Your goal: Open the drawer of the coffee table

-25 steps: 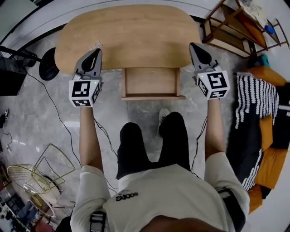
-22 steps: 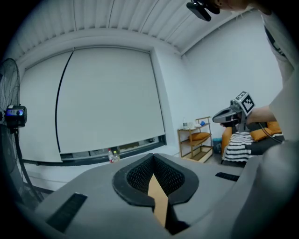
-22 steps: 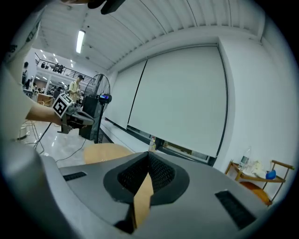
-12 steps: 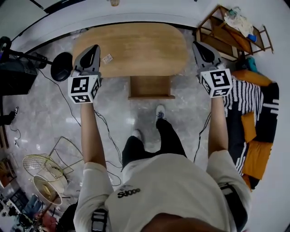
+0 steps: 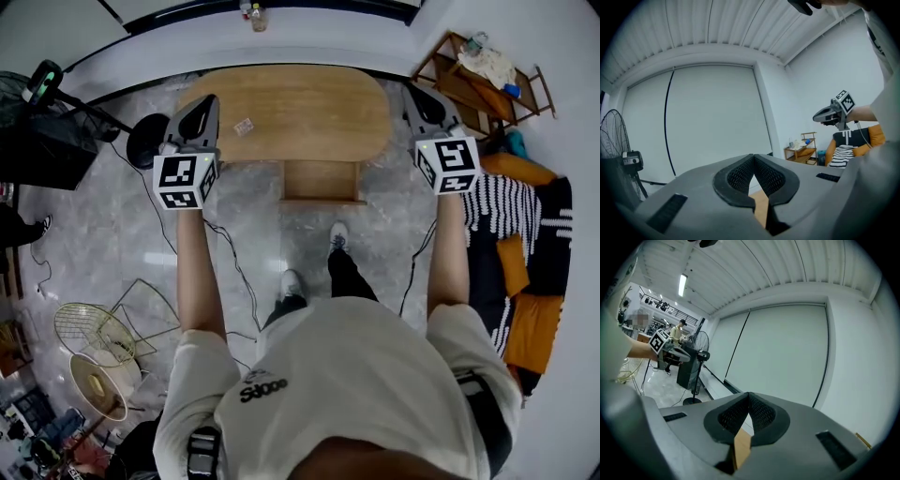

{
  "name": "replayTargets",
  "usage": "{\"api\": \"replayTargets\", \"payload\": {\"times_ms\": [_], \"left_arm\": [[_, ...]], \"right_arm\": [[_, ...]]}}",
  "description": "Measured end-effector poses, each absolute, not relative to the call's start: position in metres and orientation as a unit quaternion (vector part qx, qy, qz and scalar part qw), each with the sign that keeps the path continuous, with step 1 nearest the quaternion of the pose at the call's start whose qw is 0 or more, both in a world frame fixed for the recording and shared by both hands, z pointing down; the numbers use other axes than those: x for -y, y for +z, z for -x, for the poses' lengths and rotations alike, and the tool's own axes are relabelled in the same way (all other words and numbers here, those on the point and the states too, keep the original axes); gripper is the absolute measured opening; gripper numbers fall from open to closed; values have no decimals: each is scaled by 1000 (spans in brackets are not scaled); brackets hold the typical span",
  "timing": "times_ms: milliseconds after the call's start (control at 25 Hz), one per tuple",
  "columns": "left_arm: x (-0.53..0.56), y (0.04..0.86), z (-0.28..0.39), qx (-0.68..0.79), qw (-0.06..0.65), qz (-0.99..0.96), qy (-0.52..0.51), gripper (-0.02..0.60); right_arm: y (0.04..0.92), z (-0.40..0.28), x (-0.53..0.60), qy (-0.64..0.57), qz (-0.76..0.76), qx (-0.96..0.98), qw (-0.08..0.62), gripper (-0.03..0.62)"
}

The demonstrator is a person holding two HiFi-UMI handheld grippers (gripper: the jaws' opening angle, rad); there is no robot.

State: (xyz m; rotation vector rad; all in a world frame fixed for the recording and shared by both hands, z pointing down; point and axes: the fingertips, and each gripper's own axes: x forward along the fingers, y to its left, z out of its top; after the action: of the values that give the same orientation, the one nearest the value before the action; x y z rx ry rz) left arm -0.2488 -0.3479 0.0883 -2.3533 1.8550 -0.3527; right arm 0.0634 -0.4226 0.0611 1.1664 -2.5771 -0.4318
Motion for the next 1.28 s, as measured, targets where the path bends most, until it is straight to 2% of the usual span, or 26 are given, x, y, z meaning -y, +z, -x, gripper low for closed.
{"api": "replayTargets", "payload": {"times_ms": [720, 960, 1280], "left_arm": [[187, 28, 194, -553, 122, 816, -114, 18], [154, 9, 158, -549, 146, 814, -118, 18], [138, -2, 91, -562, 145, 808, -103, 18]], "right_arm": [[7, -89, 218, -186, -453, 863, 125, 6], [0, -111, 187, -196, -450, 862, 125, 6], [-13, -174, 179, -200, -447, 865, 108, 6]]}}
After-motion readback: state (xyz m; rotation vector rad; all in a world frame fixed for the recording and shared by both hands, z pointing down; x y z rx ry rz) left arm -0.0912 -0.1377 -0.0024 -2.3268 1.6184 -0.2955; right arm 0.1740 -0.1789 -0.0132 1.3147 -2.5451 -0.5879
